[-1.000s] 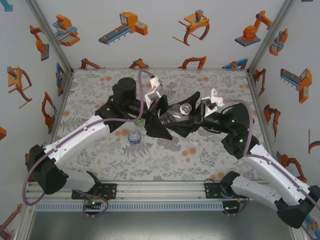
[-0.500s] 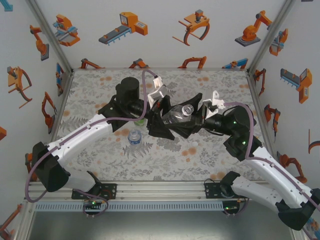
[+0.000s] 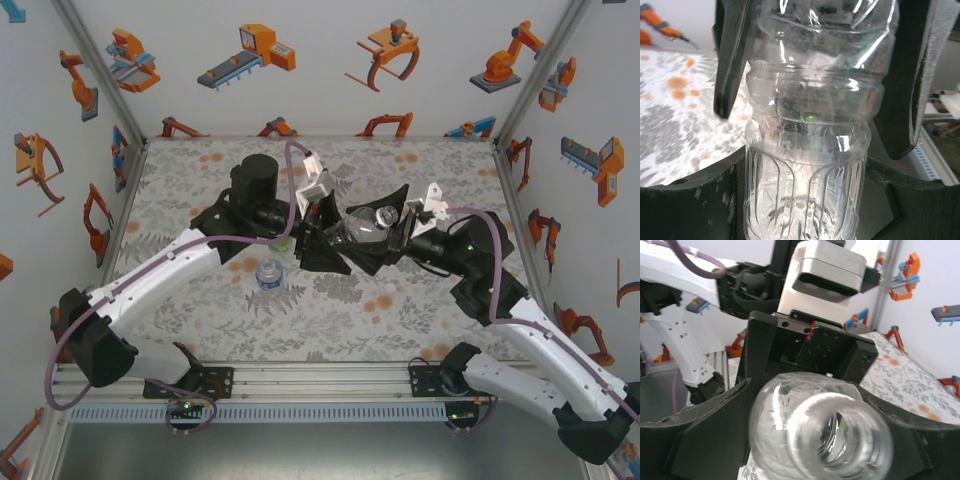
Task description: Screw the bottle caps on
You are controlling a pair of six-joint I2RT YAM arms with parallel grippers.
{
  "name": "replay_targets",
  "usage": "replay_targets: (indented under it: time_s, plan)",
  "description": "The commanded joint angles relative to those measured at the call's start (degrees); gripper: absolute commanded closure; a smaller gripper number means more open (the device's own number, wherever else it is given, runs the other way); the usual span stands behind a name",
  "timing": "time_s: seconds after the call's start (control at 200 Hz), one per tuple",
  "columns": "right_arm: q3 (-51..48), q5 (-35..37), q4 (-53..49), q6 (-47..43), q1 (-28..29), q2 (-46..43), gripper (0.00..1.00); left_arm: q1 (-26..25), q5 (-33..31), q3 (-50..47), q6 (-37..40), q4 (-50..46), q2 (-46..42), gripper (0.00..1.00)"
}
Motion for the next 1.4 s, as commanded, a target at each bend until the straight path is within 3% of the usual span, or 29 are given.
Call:
replay_targets:
  time_s: [0.0, 0.19, 0.325, 0.441, 0.616, 0.816, 1.157, 1.287, 1.397]
  plan:
    - [0.0, 5.8, -2.3, -2.6, 0.1, -2.2, 0.31, 2.1, -7.4, 1.2, 7.9, -7.0, -3.4, 0.74]
    - [0.1, 10.8, -6.0, -4.0, 0.2, -4.5, 0.30, 7.6, -9.3, -1.6, 9.3, -6.6, -7.3, 0.80]
    - [-0.6, 10.5, -4.4, -1.9, 0.1, -4.0, 0.30, 8.7, -8.9, -2.9, 12.6, -6.6, -9.6, 0.82]
    - [-3.1, 8.3, 5.6, 4.8, 0.1, -1.8, 0.27, 8.7, -6.8, -7.2, 6.9, 5.9, -10.6, 0.82]
    - [-5.0, 5.5, 23.6, 14.2, 0.2, 3.0, 0.16, 8.4, -6.9, -10.8, -4.5, 23.1, -9.7, 0.84]
    - [-2.1, 6.2, 29.2, 15.8, 0.1, 8.3, 0.15, 5.5, -9.9, -12.0, -6.7, 27.7, -9.1, 0.84]
    - [2.7, 4.9, 31.3, 17.8, 0.1, 12.4, 0.28, 3.0, -13.4, -11.5, -5.3, 25.9, -8.7, 0.84]
    - [2.6, 4.7, 31.4, 17.6, 0.1, 12.4, 0.43, 2.9, -13.3, -11.2, -5.1, 25.6, -8.1, 0.82]
    - [2.3, 4.6, 31.3, 17.6, 0.1, 12.4, 0.59, 2.8, -13.7, -10.7, -5.2, 25.5, -7.8, 0.69]
